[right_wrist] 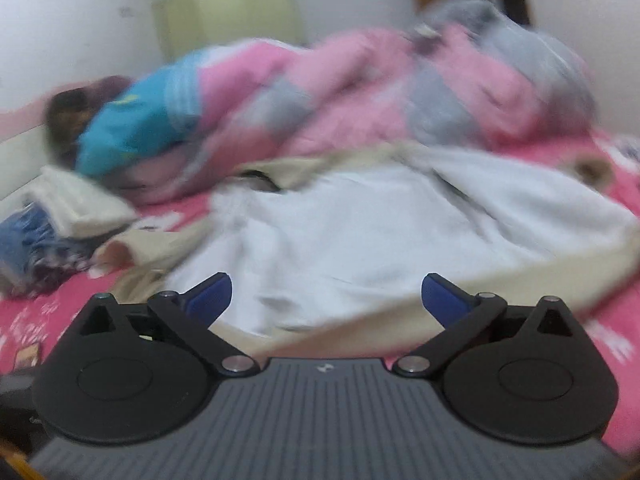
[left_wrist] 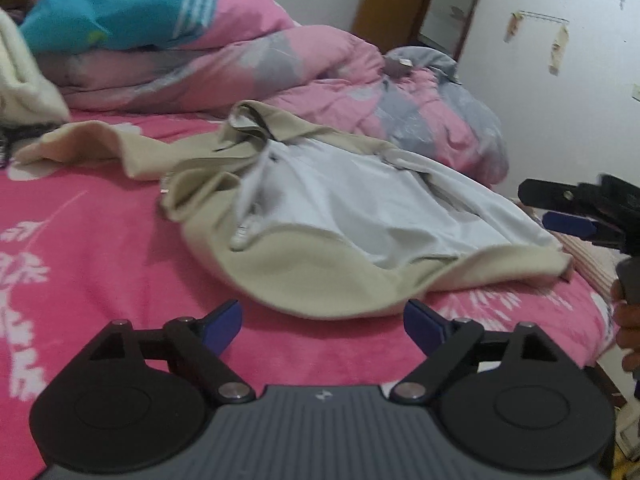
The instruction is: Fold clothes
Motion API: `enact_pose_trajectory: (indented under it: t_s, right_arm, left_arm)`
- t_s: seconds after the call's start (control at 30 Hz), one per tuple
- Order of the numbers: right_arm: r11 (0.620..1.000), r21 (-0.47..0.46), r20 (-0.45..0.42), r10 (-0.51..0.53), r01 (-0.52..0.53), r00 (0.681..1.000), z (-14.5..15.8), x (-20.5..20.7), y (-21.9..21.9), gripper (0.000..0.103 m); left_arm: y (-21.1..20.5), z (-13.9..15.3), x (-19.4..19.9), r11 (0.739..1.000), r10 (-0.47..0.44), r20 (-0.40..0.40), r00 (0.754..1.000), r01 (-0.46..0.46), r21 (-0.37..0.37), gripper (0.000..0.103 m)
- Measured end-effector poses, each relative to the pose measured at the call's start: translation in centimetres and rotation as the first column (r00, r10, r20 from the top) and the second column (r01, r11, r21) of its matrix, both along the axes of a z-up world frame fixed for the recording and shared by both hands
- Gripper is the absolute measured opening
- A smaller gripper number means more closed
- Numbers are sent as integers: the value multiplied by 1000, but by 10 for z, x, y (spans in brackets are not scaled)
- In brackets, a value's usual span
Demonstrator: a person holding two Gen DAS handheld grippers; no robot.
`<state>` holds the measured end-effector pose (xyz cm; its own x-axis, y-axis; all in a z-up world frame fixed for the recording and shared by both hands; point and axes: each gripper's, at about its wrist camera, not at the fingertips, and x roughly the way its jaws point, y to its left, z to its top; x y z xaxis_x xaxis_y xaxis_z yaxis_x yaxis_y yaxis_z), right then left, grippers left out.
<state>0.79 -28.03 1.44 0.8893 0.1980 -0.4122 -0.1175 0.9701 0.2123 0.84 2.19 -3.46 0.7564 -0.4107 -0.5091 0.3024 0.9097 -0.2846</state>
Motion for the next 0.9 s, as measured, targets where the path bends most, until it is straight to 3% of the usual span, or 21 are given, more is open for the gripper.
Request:
enact_pose_trajectory:
  t_s: [0.1,0.23,0.33,0.43,0.63,0.73,0.77,0.8,0.9]
  right_arm:
    - [992,-25,55,125,-124,991,-3,-2,29,102]
    - [977,-29,96,212,-210,972,-11,-6,47,102]
    - [972,-50,83,233,-230,969,-18,1,55,102]
    - [967,-55,53,252,-249,966,-26,8,58,102]
    - [970,18,11,241,-241,970,-41,22,51,102]
    - [971,72,0,227,-227,974,-46,23,39,102]
    - [971,90,-4,223,-222,975,-48,24,35,102]
    - [970,107,-7,218,-216,976,-50,24,31,102]
    - [974,129,-2,190,-189,982,-54,20,20,102]
  left_arm:
    - [13,-2,11,998,60,-26,998,-61,-22,87]
    - [34,-5,34,982,170,-81,982,-176,-73,81]
    - [48,-4,54,963,231,-84,969,-240,-119,78]
    - [54,-4,80,950,282,-89,955,-291,-115,78]
    - [47,-8,137,947,283,-114,952,-296,-122,78]
    - [36,-11,156,954,277,-91,956,-285,-94,39]
    - [32,-11,160,955,283,-87,955,-289,-66,8]
    - [28,-10,163,955,290,-83,953,-294,-41,9]
    - [32,9,143,939,332,-28,943,-333,-85,8]
